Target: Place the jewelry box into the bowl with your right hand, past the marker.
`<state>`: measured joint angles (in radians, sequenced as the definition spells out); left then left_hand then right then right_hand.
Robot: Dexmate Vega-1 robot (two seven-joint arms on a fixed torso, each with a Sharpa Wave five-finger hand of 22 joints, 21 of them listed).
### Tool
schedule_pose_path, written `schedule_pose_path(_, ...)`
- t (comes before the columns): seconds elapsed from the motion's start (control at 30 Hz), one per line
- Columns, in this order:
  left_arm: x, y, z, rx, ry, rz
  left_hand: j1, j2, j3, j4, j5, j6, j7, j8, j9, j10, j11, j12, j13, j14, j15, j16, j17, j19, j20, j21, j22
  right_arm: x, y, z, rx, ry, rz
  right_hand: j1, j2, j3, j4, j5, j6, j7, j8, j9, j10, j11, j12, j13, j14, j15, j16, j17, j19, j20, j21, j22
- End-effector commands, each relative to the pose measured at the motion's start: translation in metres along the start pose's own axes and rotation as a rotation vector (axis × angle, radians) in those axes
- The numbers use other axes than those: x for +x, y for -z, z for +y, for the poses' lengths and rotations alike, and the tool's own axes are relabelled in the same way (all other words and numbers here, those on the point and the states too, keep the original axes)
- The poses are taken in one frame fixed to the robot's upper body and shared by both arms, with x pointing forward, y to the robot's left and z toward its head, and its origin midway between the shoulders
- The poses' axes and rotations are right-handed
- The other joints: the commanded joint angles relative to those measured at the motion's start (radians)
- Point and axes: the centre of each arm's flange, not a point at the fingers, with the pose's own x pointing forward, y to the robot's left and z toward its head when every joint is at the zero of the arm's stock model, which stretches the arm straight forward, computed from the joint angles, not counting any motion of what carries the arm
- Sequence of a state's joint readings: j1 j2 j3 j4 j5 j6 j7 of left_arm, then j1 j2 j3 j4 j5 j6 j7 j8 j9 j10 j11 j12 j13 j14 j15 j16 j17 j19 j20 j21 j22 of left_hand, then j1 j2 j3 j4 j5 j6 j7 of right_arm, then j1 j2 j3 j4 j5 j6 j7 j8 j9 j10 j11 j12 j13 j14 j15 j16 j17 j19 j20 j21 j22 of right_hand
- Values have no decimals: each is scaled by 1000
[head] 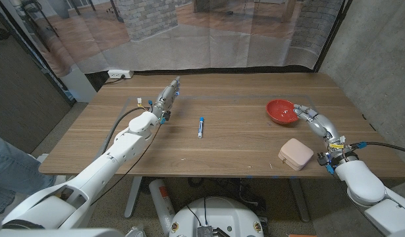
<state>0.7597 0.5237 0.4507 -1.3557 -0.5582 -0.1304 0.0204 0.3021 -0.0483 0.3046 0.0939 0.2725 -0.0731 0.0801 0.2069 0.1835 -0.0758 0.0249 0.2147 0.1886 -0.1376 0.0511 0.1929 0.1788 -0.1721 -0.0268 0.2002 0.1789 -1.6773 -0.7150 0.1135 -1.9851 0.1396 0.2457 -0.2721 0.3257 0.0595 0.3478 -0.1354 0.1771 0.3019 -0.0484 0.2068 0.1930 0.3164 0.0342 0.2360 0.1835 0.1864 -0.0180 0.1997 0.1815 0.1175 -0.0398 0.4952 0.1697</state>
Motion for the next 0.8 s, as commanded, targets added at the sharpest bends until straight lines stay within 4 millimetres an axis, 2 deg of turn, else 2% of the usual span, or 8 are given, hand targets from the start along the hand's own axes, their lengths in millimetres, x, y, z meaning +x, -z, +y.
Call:
schedule_pose_path(0.03, 4, 2, -4, -1, 11, 10, 7, 5, -3, -4, -4, 10, 1, -1, 6, 5, -1, -3, 1, 4, -4, -4, 4, -7, 5, 4, 4, -14, 1, 7, -60, 12, 7, 13, -1, -1, -6, 5, 2, -8, 1, 3, 10, -6, 3, 5, 13, -1, 1, 2, 13, -14, -3, 5)
schedule_pose_path(0.8, 7, -6, -13, 18, 32, -3, 10, 8, -5, -5, -7, 12, 1, -2, 6, 6, 1, -4, 1, 5, -3, -4, 4, -7, 6, 3, 4, -45, 5, 14, -140, 29, 33, 18, 1, 2, -6, 8, 12, -19, 2, 3, 25, -20, 5, 5, 32, -9, 4, 3, 24, -13, -12, 5)
